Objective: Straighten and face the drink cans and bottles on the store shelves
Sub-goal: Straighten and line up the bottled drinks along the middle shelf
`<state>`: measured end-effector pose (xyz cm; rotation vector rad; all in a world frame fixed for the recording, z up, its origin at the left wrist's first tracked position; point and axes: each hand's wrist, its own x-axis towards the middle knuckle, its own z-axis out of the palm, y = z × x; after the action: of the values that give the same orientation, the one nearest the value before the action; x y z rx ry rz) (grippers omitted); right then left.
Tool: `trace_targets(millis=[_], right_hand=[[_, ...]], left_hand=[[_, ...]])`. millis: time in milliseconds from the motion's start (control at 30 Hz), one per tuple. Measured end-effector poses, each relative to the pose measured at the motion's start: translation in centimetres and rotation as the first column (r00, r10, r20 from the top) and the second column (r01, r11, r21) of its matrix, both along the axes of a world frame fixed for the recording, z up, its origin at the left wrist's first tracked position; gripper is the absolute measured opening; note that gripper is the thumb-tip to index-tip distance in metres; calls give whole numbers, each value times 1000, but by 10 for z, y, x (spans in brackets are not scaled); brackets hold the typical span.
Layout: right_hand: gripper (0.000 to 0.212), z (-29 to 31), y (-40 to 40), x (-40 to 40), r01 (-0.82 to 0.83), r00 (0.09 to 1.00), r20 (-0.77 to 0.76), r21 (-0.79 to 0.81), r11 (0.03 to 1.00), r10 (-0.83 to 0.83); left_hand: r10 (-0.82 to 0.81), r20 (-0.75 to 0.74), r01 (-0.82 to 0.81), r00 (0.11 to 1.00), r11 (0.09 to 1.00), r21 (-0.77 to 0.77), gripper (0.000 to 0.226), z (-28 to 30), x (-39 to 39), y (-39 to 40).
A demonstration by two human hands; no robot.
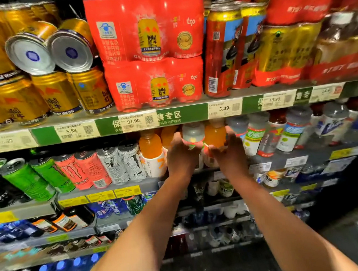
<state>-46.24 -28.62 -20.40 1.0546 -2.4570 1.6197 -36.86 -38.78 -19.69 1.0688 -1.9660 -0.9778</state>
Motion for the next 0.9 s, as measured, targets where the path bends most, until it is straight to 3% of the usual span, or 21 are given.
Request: trace_targets(millis=[133, 233, 367, 467, 633, 767, 900], right_hand=[[54, -5, -3, -2, 51, 996, -77, 61, 997, -47], [56, -10, 1, 2, 68, 987, -146, 20, 997, -64], [66, -17, 6, 3, 92, 976, -201, 45, 995, -81], [62, -15, 8, 1, 72, 983, -164, -28, 997, -76], [84, -15, 10, -4, -34, 992, -121, -52, 998, 28], [78, -21, 17, 1, -72, 987, -147, -18, 997, 68], [77, -35, 25, 5, -178, 974, -146, -20, 984, 174]], left_hand=[[50, -124, -69, 991, 985, -156, 47, 0, 4, 14], [40, -158, -65, 987, 987, -150, 48, 2, 4, 19], [109, -183, -118, 977, 992, -39, 76, -5, 3, 32], [191, -227, -190, 955, 981, 27, 74, -9, 3, 42], [259, -264, -249, 929, 966, 72, 84, -14, 7, 51], [298, -268, -285, 916, 954, 89, 85, -22, 18, 57], [381, -405, -303, 831, 921, 244, 76, -28, 29, 72]])
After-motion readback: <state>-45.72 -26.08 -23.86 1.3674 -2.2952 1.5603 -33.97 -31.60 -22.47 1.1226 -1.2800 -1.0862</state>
